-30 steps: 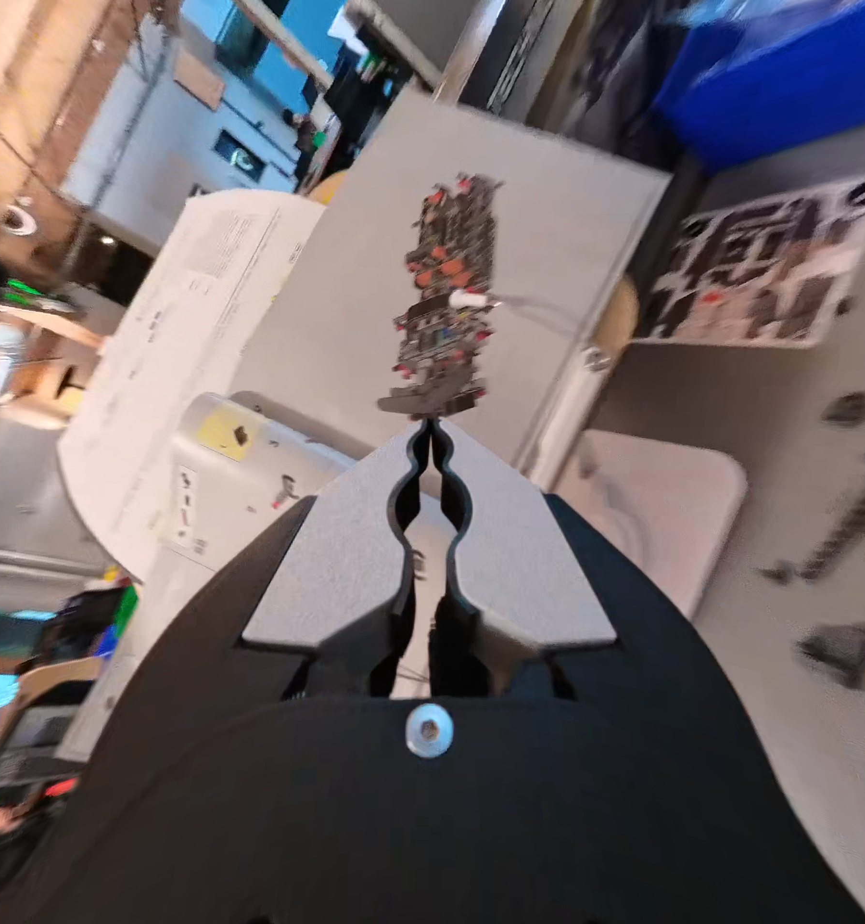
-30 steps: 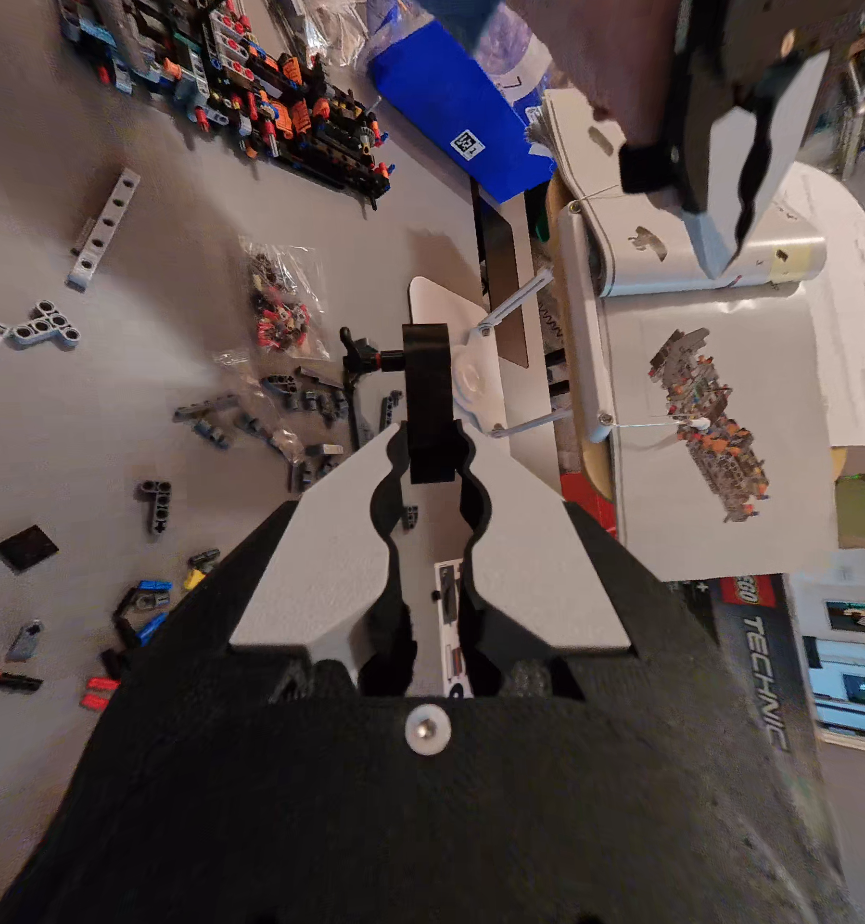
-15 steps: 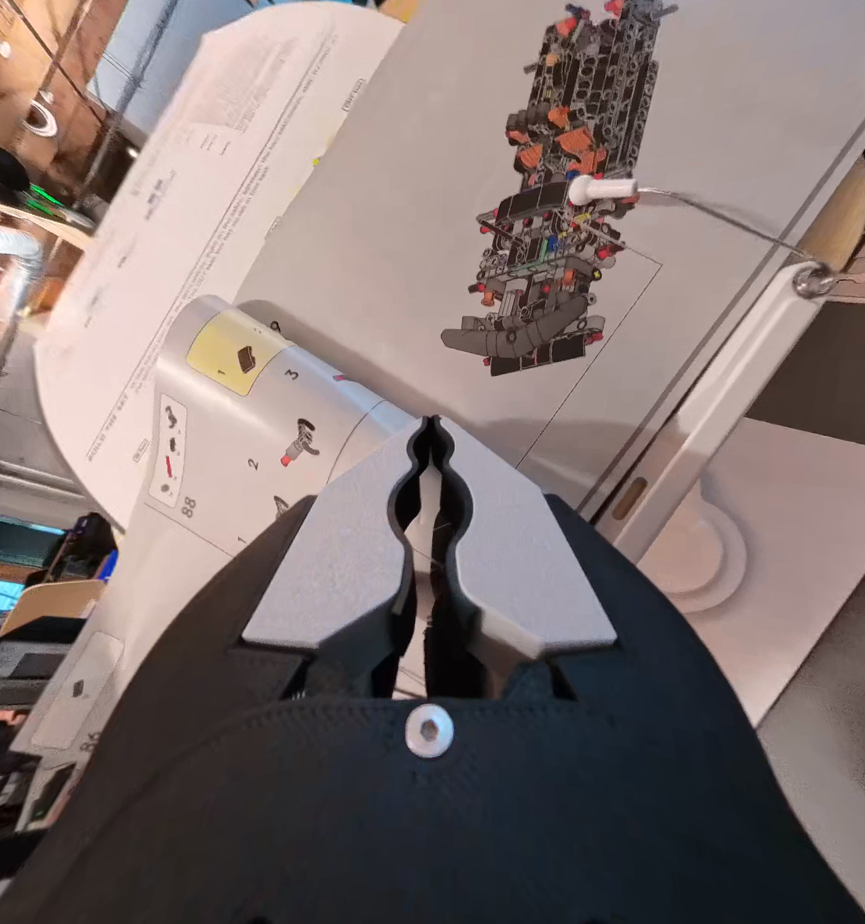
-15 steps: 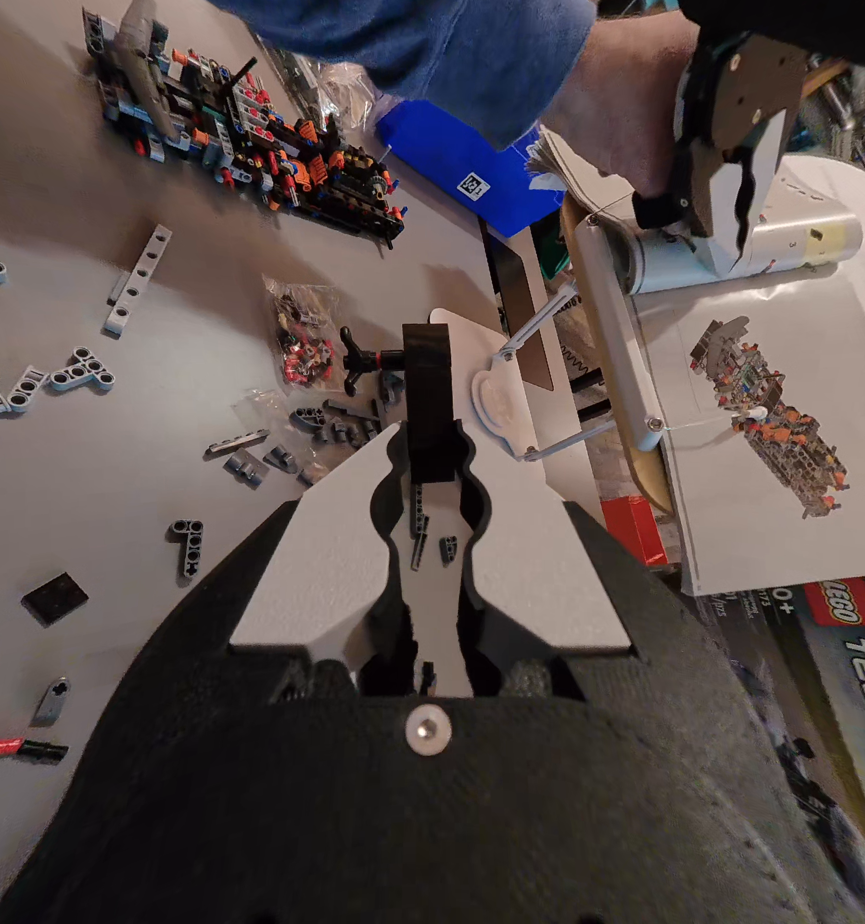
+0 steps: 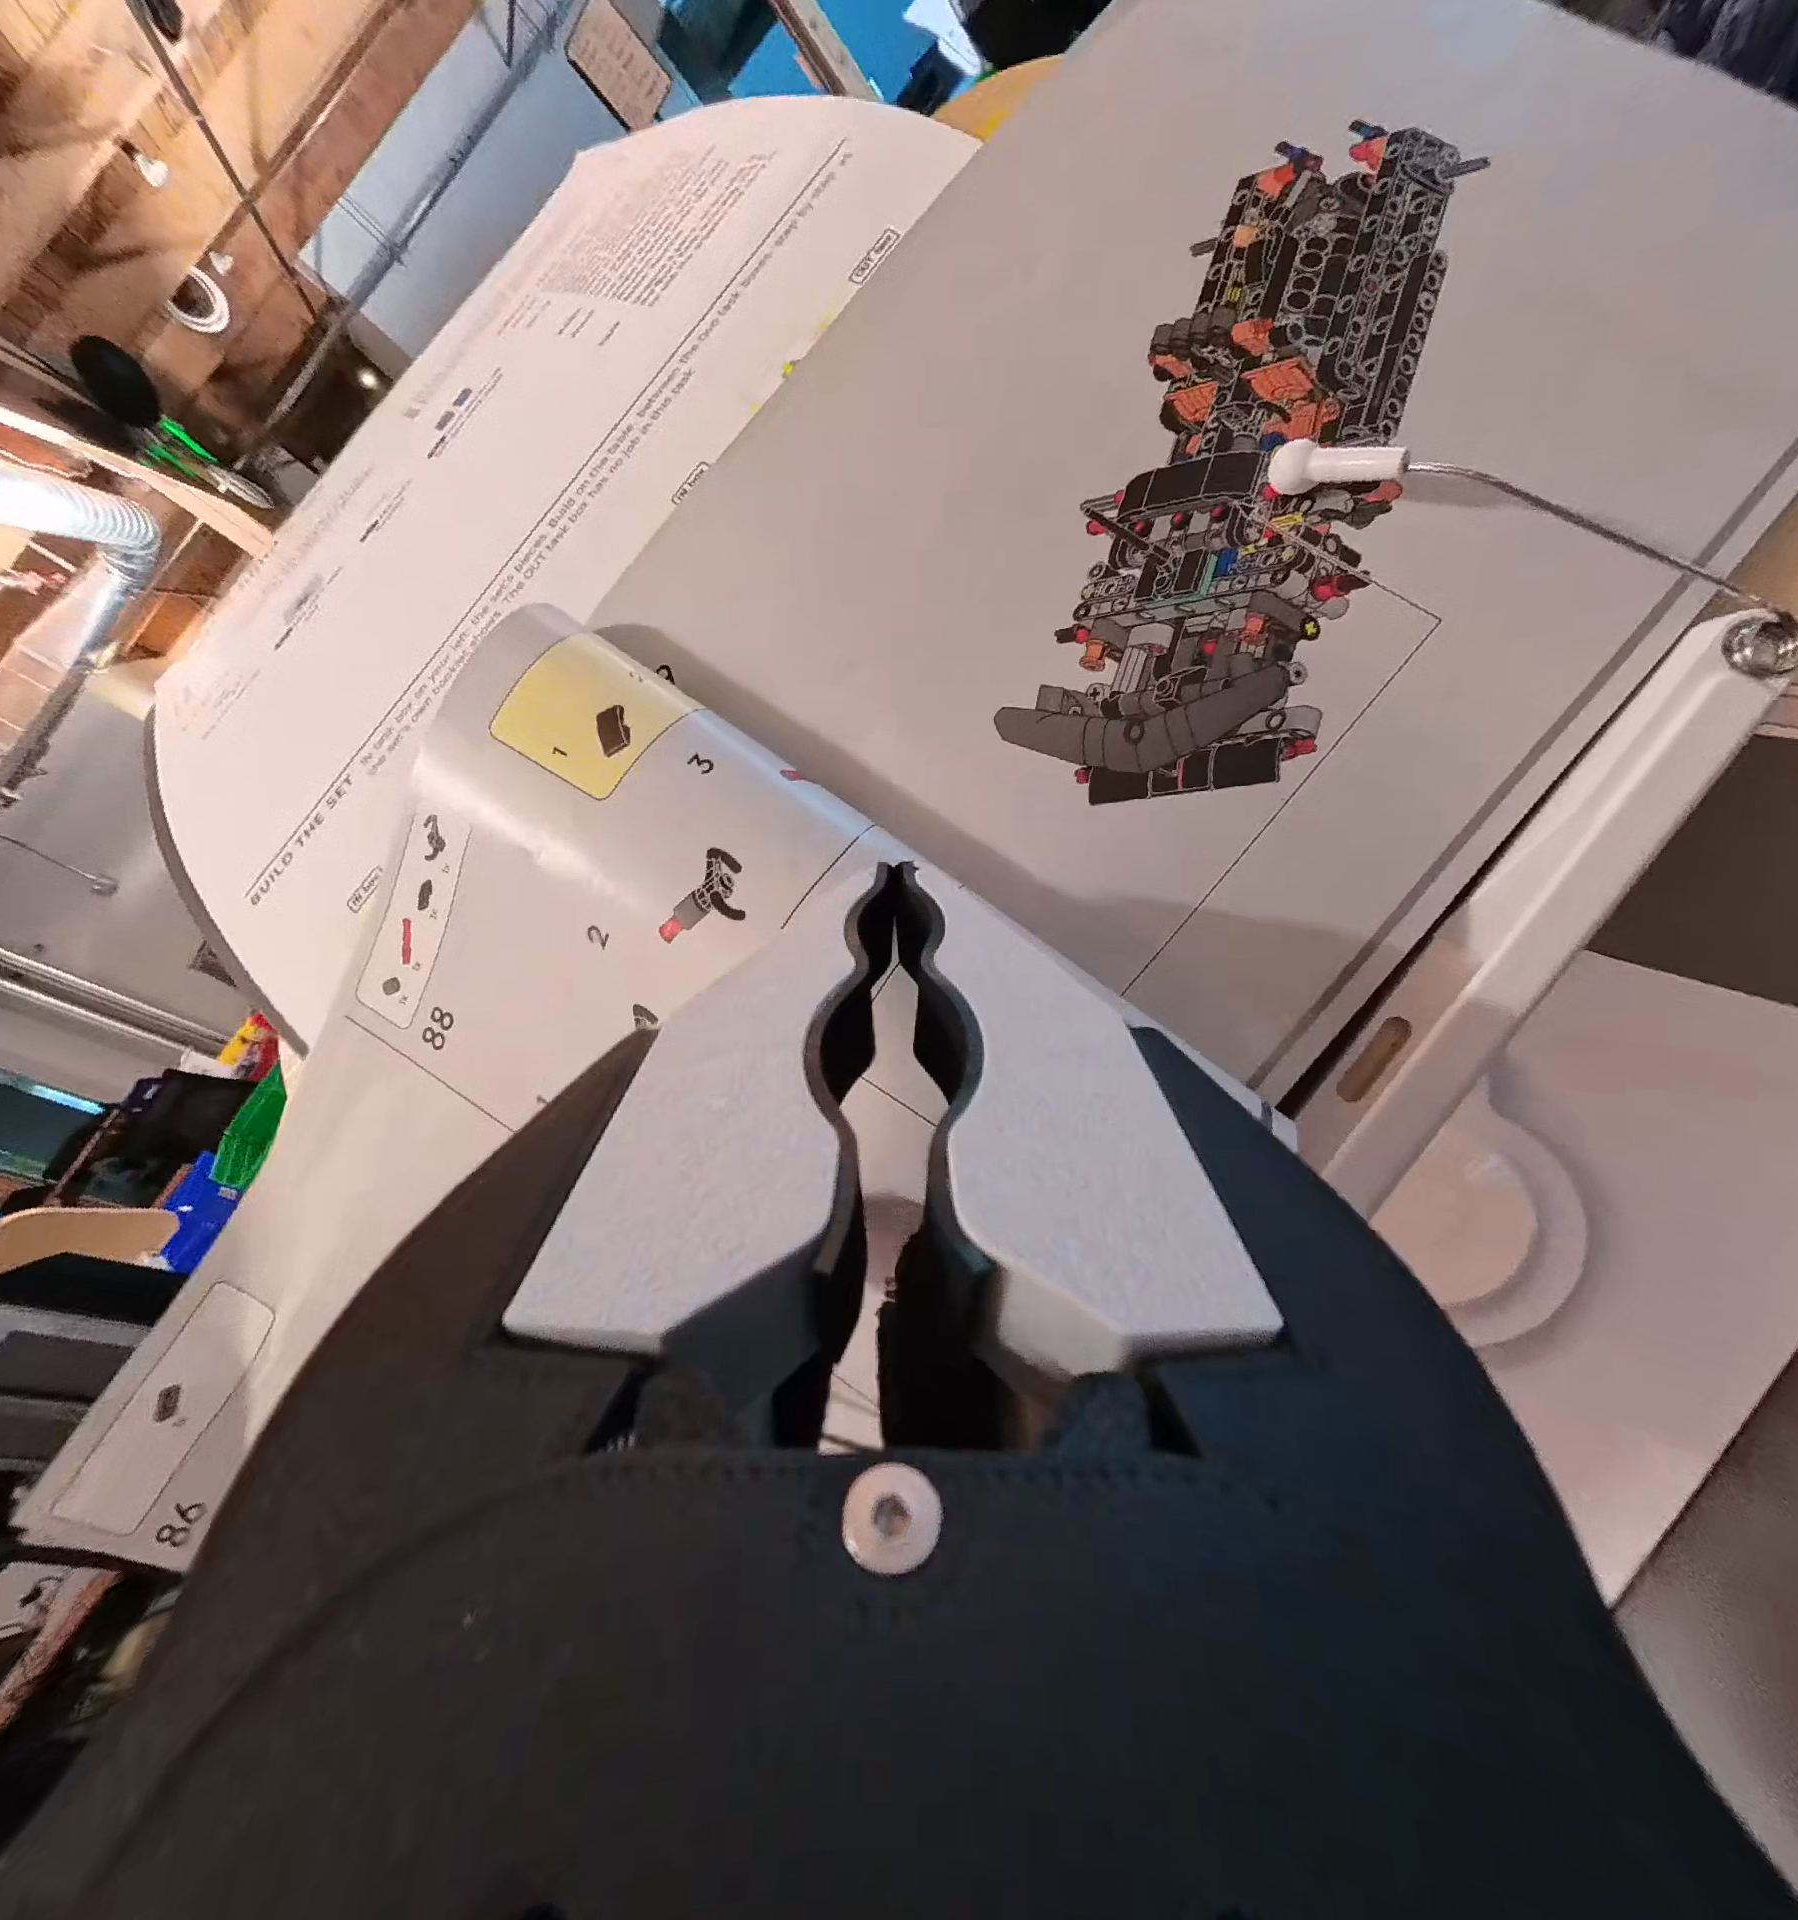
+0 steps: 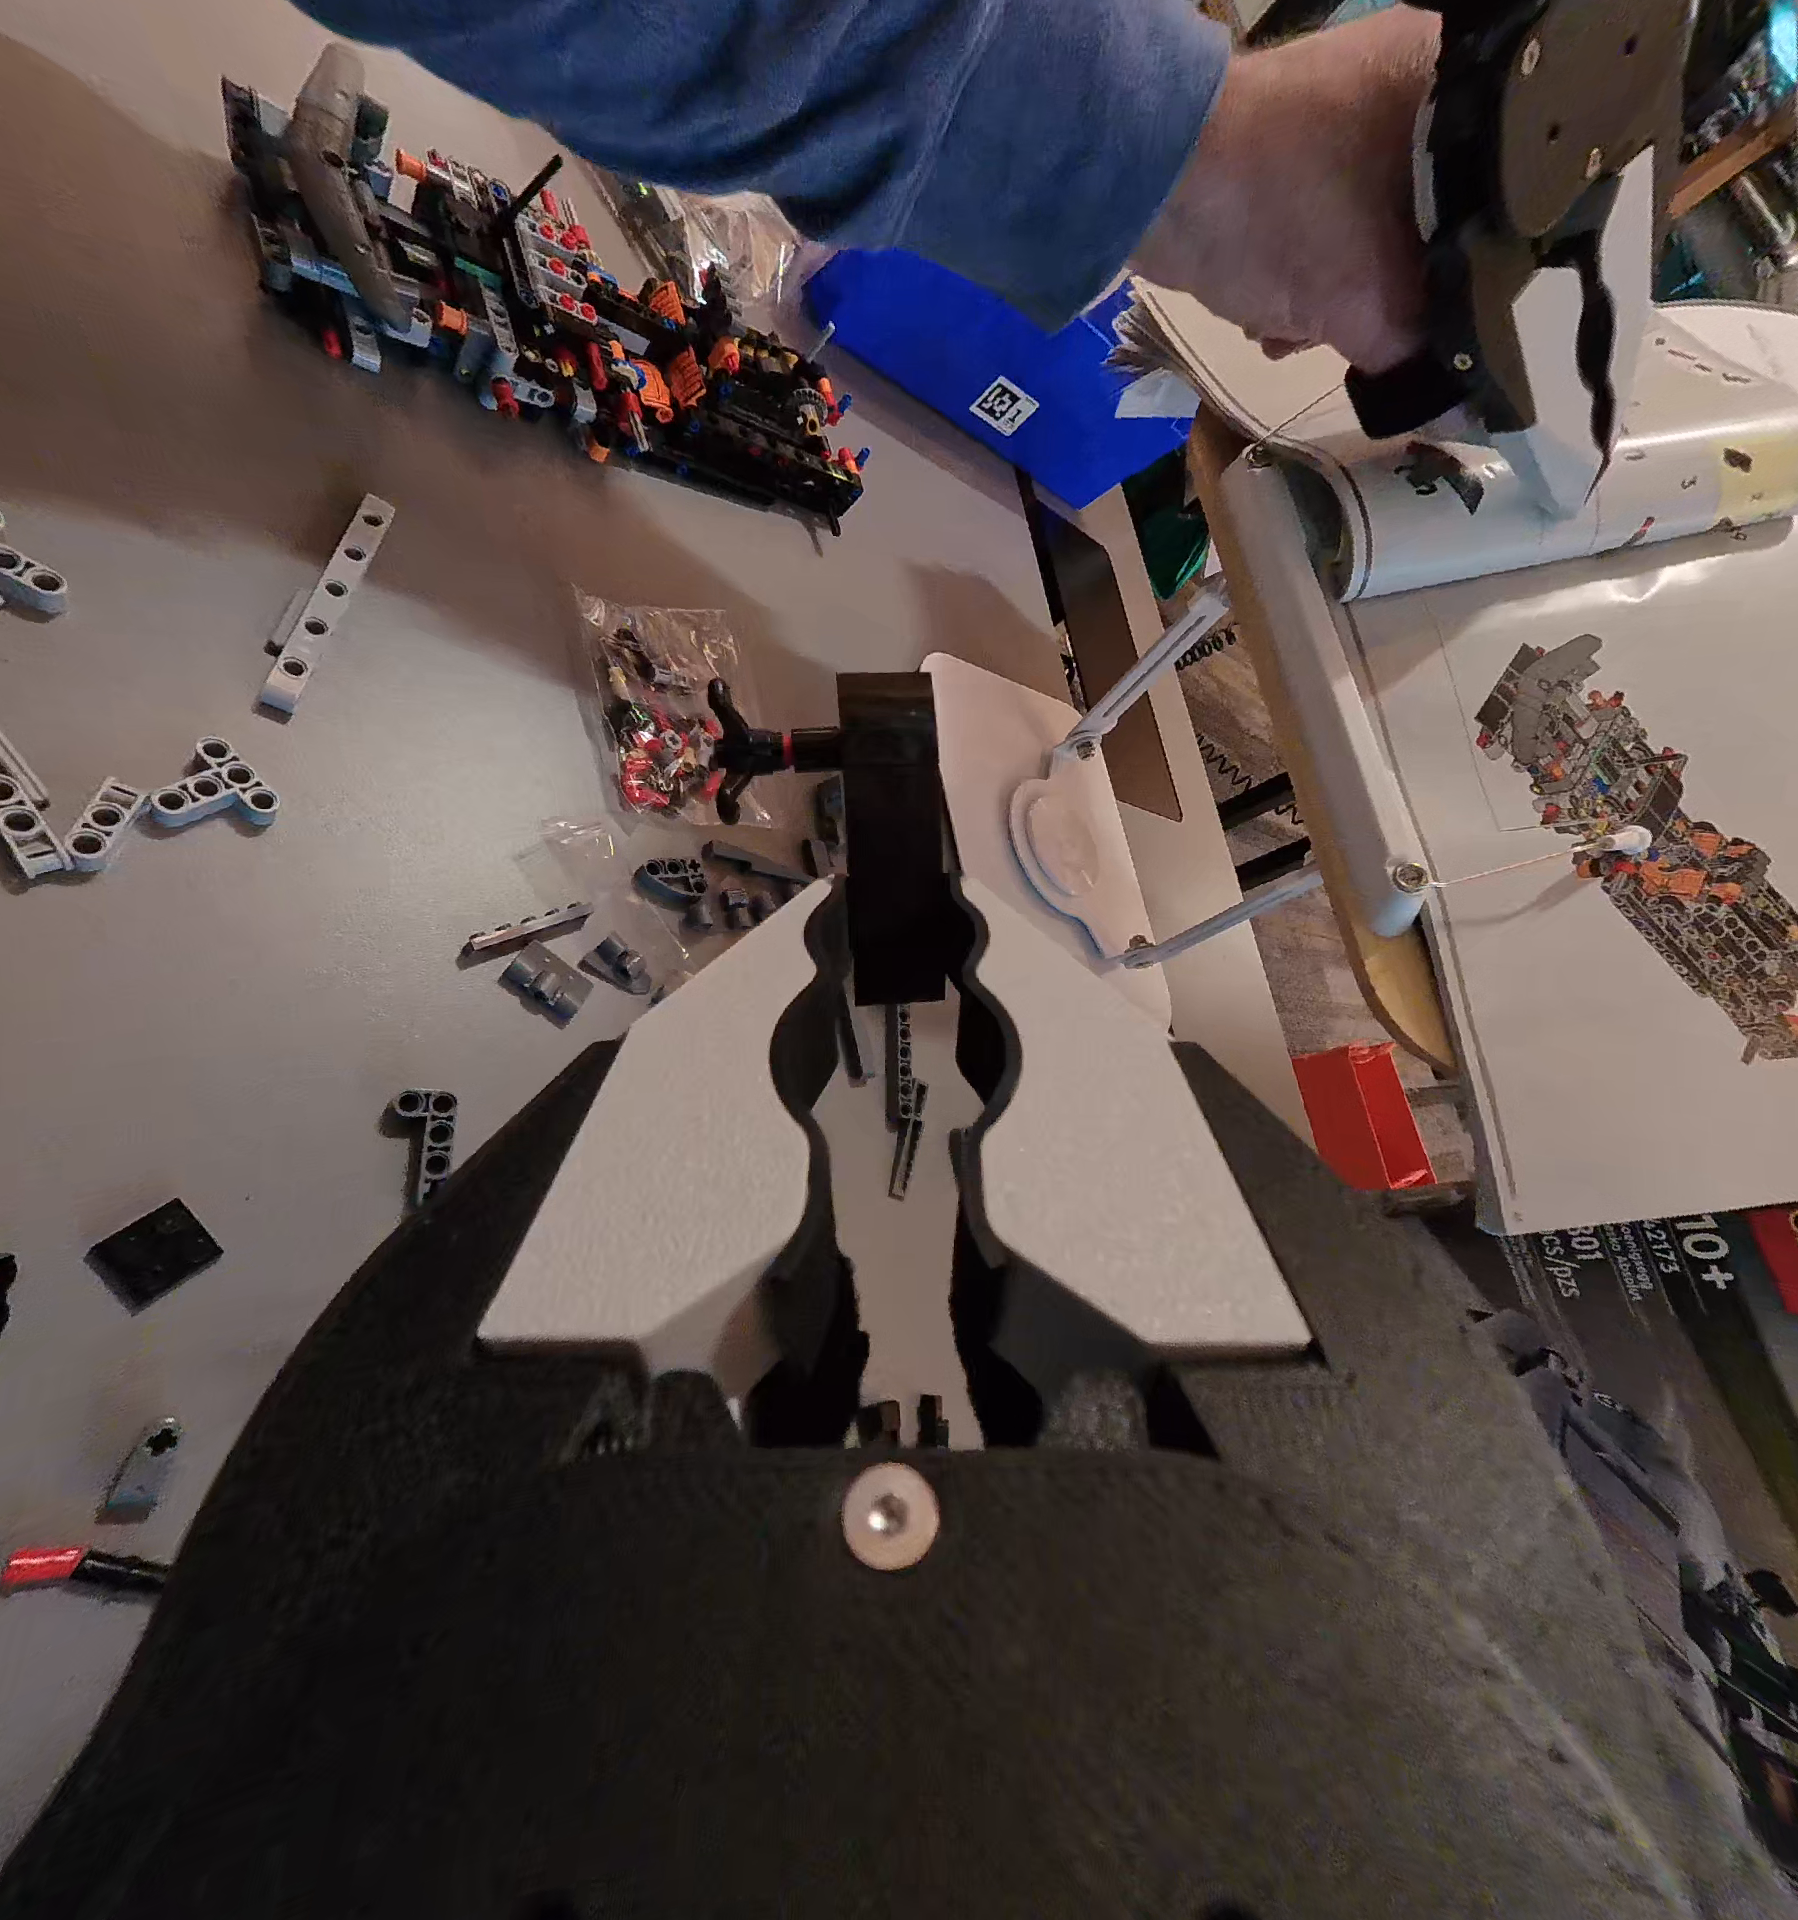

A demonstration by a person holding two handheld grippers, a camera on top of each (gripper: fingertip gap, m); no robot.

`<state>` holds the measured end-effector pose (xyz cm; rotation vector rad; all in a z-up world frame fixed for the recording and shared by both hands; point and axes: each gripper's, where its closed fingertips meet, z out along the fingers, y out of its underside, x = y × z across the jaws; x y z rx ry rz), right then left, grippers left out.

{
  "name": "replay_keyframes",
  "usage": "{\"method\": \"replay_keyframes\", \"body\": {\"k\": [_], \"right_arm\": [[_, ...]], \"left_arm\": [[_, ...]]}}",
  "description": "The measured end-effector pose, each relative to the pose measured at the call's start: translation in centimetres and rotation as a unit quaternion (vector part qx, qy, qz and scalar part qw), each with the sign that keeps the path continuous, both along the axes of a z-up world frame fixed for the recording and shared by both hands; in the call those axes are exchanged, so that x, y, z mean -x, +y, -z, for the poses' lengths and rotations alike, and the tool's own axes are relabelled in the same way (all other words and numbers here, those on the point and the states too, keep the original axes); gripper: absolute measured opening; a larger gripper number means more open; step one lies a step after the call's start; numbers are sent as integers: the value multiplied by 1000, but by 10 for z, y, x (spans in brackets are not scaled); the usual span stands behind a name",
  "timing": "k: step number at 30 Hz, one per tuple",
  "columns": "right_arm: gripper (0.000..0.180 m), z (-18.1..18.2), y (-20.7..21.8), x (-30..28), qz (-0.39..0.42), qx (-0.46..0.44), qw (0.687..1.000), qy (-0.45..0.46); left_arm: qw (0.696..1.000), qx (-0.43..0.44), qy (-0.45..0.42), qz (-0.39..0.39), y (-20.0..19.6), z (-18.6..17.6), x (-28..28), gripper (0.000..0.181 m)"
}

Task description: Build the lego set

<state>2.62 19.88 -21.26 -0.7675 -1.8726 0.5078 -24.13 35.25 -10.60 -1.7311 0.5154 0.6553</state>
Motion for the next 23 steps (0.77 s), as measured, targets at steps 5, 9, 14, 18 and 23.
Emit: {"method": "replay_keyframes", "body": {"k": [5, 9, 14, 18, 23], "right_arm": [[15, 3, -2, 1, -4, 6, 1000, -1], [14, 3, -2, 0, -8, 16, 1000, 1], [14, 5, 0, 1, -6, 22, 1000, -1], [14, 5, 1, 0, -6, 26, 1000, -1], [14, 4, 3, -1, -5, 34, 999, 2]], "left_arm": [[988, -32, -145, 41, -5, -2, -2, 0], [981, -56, -177, 52, -12, -11, 0, 0], [998, 1, -58, -4, -9, -5, 3, 0], [998, 11, -62, -24, -9, 1, 10, 0], [995, 13, -95, -27, -16, 9, 20, 0]]}}
